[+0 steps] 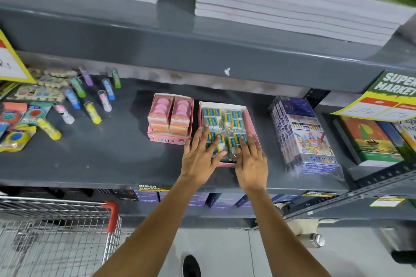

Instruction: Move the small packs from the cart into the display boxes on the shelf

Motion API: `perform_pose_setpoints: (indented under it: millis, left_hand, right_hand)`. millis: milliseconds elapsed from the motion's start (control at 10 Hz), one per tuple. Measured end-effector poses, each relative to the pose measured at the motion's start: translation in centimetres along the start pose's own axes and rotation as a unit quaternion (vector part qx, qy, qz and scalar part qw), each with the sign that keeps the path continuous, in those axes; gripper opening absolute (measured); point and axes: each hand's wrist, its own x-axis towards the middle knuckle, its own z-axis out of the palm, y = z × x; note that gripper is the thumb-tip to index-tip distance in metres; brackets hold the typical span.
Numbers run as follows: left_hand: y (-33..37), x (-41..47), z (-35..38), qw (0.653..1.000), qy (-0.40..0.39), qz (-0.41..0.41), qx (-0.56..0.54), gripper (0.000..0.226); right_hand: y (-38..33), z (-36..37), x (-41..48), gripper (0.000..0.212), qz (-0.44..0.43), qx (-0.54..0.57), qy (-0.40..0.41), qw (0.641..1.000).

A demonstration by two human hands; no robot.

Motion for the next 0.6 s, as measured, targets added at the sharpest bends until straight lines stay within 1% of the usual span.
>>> perform_pose_setpoints:
  millis: [100,200,300,400,500,600]
  left_hand:
    - [0.0,0.0,0.1,1.000,-0.004,-0.004,-0.013,0.089]
    - [0.2,0.0,0.1,1.000,-0.004,-0.007,-0.025,0.097]
    - [0.2,0.1,0.0,1.000,-0.011,-0.006,-0.019,0.089]
    - [0.0,-0.2,0.1,1.000,-0.003,-0.014,-0.008,0.074]
    - [0.3,-0.5,-2.0,0.999,0.017,0.014,-0.044,0.069]
    - [1.2,-2.0,-3.2,0.983,0.129,0.065,-0.113,0.056]
  right_hand:
    - [0.1,0.1,-0.1,0.050,-0.002,-0.001,0.003,1.000]
    - [0.0,0.2,-0.1,0.053,0.002,-0.004,0.008,1.000]
    - [-0.1,0.0,-0.2,0.054,-0.004,-0.007,0.000,1.000]
    - [0.0,-0.1,-0.2,0.056,-0.013,-0.007,-0.016,1.000]
    - [-0.6,-1.3,-0.6,0.052,-0.020,0.046,0.009,0.999]
    - [-1.2,-2.6,-1.7,0.039,-0.092,0.076,0.094,0.988]
